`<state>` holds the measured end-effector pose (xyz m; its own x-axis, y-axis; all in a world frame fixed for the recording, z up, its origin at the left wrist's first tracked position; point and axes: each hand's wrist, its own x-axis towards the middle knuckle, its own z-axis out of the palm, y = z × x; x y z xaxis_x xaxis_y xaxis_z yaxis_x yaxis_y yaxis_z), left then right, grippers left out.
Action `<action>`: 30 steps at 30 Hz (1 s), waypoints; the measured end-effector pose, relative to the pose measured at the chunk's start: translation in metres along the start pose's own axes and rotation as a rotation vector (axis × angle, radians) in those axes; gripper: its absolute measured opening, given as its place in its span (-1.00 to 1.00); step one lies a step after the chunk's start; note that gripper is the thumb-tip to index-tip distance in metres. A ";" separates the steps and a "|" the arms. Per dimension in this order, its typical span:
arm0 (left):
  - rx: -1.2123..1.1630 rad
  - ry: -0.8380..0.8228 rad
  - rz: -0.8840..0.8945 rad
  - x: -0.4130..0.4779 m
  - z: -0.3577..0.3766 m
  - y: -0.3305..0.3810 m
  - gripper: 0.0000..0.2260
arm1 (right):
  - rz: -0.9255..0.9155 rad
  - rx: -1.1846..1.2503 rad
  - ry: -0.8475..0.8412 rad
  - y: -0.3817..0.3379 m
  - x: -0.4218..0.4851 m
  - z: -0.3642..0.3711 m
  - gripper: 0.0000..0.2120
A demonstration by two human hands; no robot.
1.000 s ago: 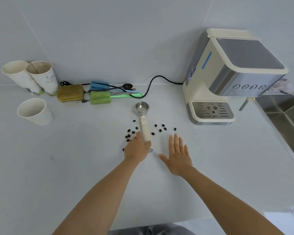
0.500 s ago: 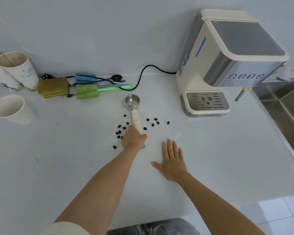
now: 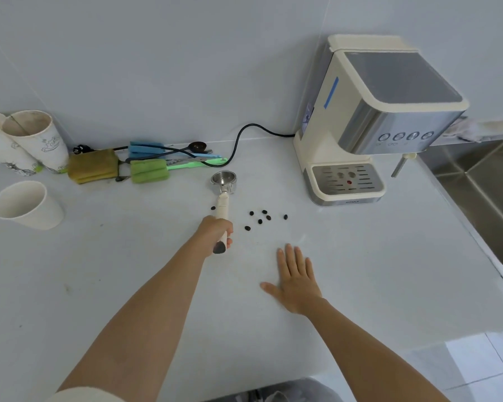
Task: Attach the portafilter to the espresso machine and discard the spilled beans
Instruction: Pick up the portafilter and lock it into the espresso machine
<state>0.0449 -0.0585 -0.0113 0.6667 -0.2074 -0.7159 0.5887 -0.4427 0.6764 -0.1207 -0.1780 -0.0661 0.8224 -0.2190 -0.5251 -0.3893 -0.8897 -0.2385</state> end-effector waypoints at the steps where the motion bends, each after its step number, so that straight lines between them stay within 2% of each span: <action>1: 0.020 0.003 0.018 -0.001 -0.003 0.001 -0.82 | 0.010 0.002 -0.007 -0.001 0.000 0.000 0.15; 3: 0.071 0.006 0.071 -0.003 -0.010 0.001 -0.83 | 0.031 0.003 -0.018 -0.002 0.001 -0.001 0.26; 7: 0.244 -0.012 0.181 -0.008 -0.023 0.009 -0.80 | 0.053 0.026 -0.027 -0.004 -0.002 -0.009 0.35; 11: 0.456 -0.082 0.262 -0.016 -0.028 0.021 -0.78 | 0.128 0.168 0.067 -0.010 -0.014 -0.028 0.31; 12: 0.501 -0.103 0.276 -0.017 -0.026 0.023 -0.78 | 0.131 0.208 0.120 -0.011 -0.018 -0.036 0.22; 15: 0.578 -0.166 0.297 -0.020 -0.016 0.026 -0.77 | 0.105 0.269 0.338 -0.004 -0.027 -0.074 -0.22; 19: 0.628 -0.244 0.316 -0.024 0.008 0.030 -0.77 | 0.024 0.273 0.726 0.024 -0.037 -0.152 -0.29; 22: 0.640 -0.269 0.334 -0.023 0.030 0.038 -0.80 | 0.001 0.200 0.882 0.052 -0.040 -0.207 -0.30; 25: 0.649 -0.276 0.363 -0.022 0.054 0.053 -0.80 | -0.013 0.073 0.892 0.083 -0.038 -0.253 -0.29; 30: 0.647 -0.278 0.387 -0.019 0.091 0.076 -0.81 | -0.024 -0.048 0.751 0.132 -0.027 -0.302 -0.35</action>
<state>0.0358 -0.1676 0.0377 0.5811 -0.6213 -0.5256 -0.0992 -0.6952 0.7120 -0.0694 -0.4102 0.1631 0.8987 -0.3987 0.1824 -0.3636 -0.9102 -0.1981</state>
